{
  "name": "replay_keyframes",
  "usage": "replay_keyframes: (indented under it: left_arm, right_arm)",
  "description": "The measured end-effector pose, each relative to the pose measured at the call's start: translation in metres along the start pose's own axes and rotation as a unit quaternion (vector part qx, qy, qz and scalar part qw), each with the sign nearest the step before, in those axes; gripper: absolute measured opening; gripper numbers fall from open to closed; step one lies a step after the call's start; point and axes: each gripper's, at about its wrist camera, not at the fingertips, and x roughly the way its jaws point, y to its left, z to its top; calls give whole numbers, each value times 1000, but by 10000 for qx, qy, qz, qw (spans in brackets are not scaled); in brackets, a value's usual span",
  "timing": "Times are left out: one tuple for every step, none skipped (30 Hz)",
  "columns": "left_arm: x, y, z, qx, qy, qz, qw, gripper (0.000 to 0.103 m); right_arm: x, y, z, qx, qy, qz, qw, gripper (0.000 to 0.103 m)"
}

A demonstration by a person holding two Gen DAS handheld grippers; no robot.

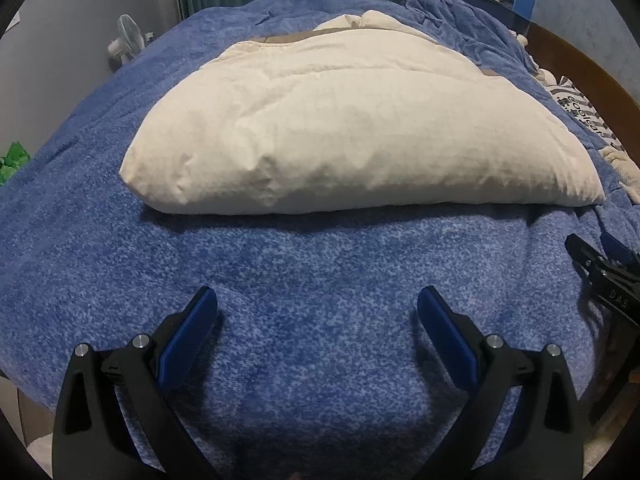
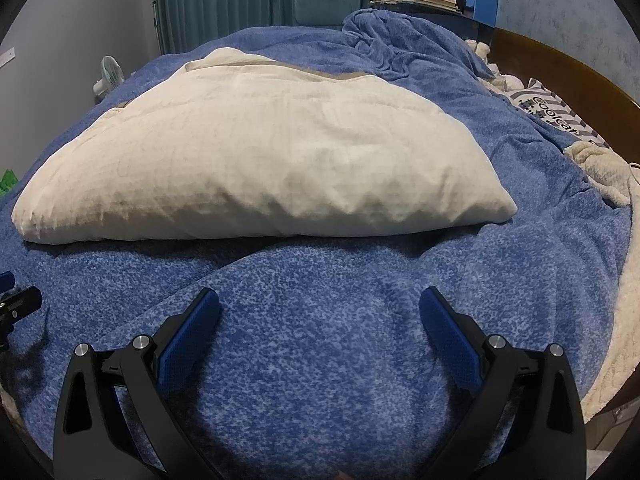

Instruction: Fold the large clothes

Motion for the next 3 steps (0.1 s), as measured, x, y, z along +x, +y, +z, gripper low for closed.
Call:
replay_keyframes:
  left_arm:
    - [0,0,1,2,-3,-38,10000,96]
    - [-1,0,1,-2,1,-79,10000,96]
    - [-1,0,2,-13,-2,-109,9999,96]
  right_arm:
    - [0,0,0,11,2,9,10000,97]
    - [0,-1,0,19,4,17,10000,97]
    - [-2,-1,2,42,-4,30,10000,97]
